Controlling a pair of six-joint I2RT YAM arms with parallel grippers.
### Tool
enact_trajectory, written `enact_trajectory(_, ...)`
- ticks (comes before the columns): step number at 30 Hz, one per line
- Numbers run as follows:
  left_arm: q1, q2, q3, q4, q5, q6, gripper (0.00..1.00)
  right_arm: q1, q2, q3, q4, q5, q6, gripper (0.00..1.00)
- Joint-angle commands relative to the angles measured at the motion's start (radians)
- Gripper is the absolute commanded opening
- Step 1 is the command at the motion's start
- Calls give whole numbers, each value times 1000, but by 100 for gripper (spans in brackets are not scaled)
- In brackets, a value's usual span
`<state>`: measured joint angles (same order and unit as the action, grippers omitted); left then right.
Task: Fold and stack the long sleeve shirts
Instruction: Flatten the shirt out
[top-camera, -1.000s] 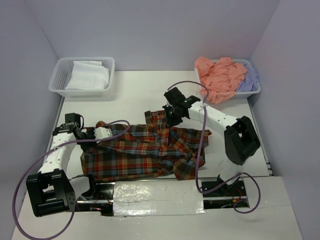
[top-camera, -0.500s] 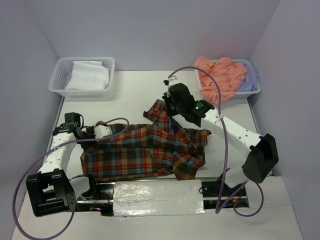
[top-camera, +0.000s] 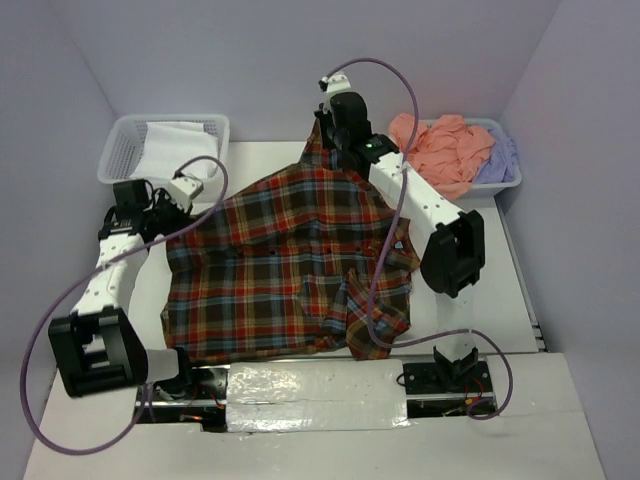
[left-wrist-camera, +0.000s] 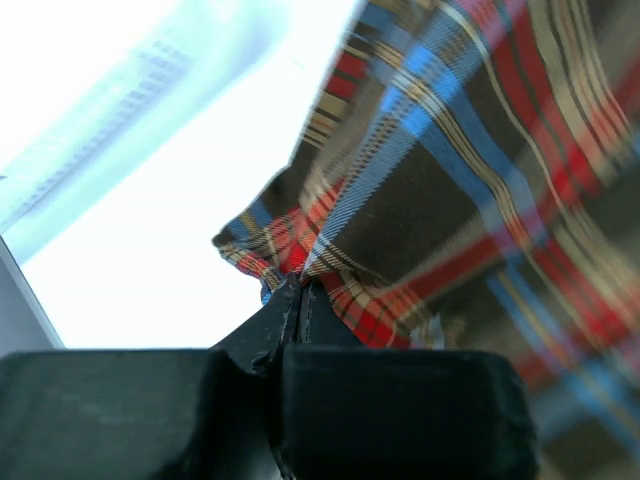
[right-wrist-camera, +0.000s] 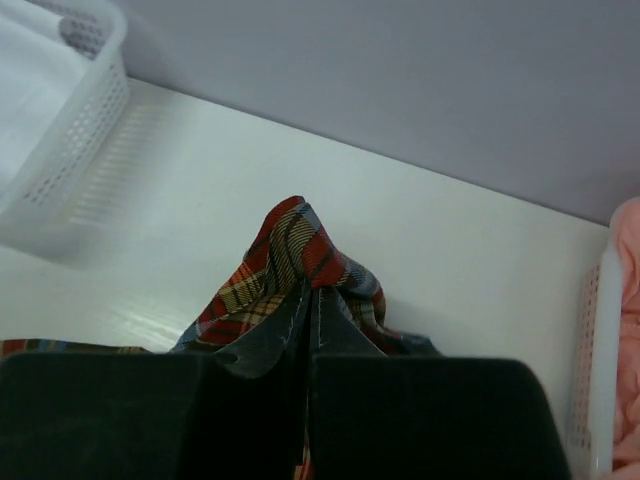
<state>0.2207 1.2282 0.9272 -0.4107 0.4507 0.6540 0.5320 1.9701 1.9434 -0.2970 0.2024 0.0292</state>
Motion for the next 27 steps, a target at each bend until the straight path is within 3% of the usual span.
enact_trajectory(1,2,112,70,234,-41,-260,0,-41,61,78,85,23,-77,0)
enact_trajectory(5,2,288,198,263,-145,-313,0,-53,105,87,172,22,-89,0)
enact_trajectory(10,-3,324,225,403,-148,-339,0,-55,191,193,153,66,-32,0)
enact_trajectory(14,-7,350,271,403,-162,-318,0,-60,230,246,140,91,-32,0)
enact_trajectory(16,-12,366,275,401,-161,-283,5,-61,236,241,150,85,-32,0)
enact_trajectory(18,-23,378,260,401,-155,-239,28,-61,254,249,145,80,-32,33)
enact_trajectory(19,-35,389,253,400,-164,-223,51,-64,272,271,121,83,-32,75)
enact_trajectory(20,-41,393,246,401,-184,-215,62,-66,283,293,99,83,-20,86)
enact_trajectory(21,-46,395,245,401,-245,-215,69,-69,292,322,32,71,-3,91)
enact_trajectory(22,-49,399,252,403,-268,-221,84,-72,303,386,-5,60,1,99)
enact_trajectory(24,-49,398,304,380,-299,-241,86,-73,283,416,-69,43,-12,100)
enact_trajectory(25,-49,396,330,357,-303,-249,99,-72,229,396,-76,37,-20,100)
enact_trajectory(27,-49,390,408,290,-323,-280,99,-70,152,305,-88,28,-46,100)
